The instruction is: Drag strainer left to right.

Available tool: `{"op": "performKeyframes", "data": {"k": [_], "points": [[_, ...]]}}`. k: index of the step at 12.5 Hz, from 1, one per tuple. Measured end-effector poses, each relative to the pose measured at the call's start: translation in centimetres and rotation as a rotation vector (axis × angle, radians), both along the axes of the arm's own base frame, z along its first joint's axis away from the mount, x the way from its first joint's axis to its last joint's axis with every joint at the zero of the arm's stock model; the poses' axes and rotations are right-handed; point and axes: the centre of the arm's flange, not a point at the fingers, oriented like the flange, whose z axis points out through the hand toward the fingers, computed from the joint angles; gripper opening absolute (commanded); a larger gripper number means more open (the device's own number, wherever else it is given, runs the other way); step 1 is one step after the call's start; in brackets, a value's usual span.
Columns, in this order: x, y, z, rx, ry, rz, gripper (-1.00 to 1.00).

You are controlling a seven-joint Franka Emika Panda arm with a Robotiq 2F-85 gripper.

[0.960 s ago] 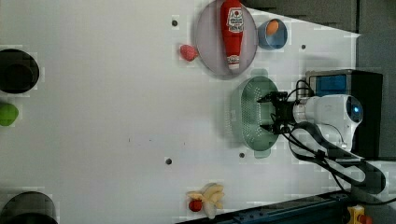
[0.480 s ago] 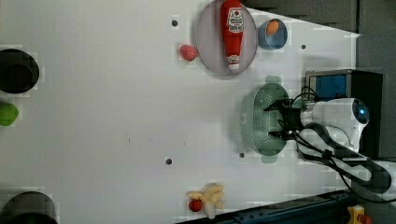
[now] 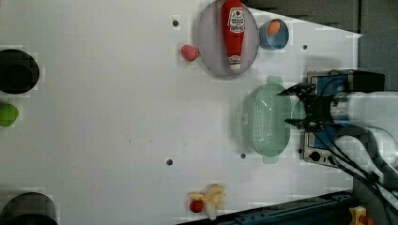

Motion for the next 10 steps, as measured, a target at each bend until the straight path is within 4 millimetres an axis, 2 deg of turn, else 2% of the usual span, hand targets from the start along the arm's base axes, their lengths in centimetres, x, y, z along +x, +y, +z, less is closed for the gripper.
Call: {"op": "performKeyframes", "data": {"k": [1, 3, 5, 6, 10], "points": [[0.2, 1.3, 3.8, -0.006, -0.064, 0.076, 1.0], [-1.6, 3.4, 10.7, -0.032, -0.107, 0.246, 1.0], [-3.7, 5.0, 15.5, -0.043, -0.134, 0.344, 1.0], [-5.1, 5.2, 17.4, -0.054, -0.112, 0.378, 1.0], [-10.7, 3.4, 26.5, -0.022, -0.062, 0.382, 1.0]]}}
